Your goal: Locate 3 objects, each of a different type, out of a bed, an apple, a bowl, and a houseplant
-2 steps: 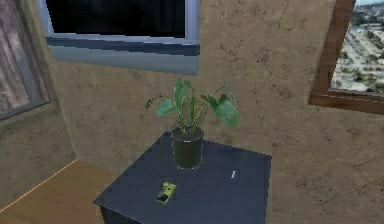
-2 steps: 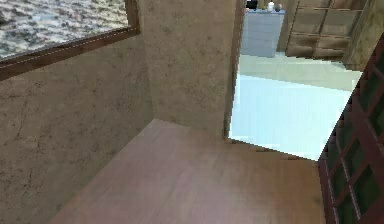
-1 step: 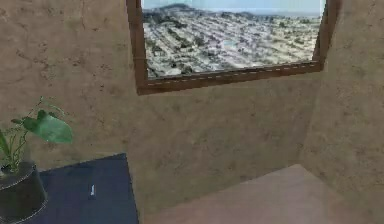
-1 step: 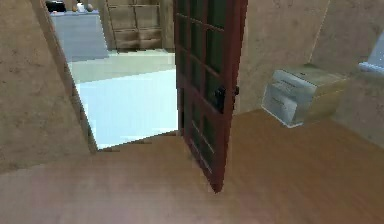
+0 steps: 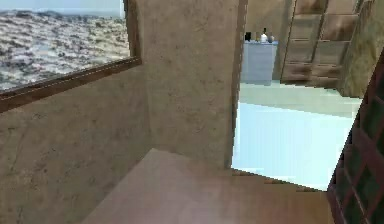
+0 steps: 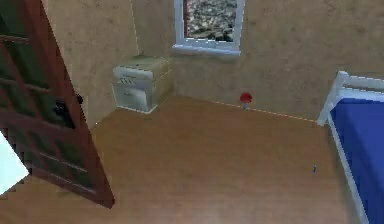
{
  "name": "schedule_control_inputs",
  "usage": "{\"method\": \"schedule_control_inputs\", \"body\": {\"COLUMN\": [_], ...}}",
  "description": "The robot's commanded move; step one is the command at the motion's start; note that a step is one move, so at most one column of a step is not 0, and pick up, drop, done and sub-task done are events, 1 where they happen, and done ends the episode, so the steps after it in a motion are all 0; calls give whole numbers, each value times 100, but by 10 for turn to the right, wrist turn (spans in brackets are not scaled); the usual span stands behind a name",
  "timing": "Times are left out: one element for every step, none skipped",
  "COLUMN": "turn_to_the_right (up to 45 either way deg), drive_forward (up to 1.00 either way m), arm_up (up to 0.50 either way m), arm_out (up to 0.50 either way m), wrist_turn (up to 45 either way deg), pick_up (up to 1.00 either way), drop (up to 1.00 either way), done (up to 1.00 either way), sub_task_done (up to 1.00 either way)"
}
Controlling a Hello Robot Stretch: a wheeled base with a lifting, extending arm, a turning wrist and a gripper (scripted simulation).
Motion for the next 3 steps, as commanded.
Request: {"method": "schedule_control_inputs", "body": {"turn_to_the_right": [300,0,30], "drive_forward": [0,100,0], "arm_up": [0,0,0], "arm_out": [0,0,0], "wrist_turn": [0,0,0], "pick_up": [0,0,0], "drop": [0,0,0], "done": [0,0,0], "sub_task_done": [0,0,0]}}
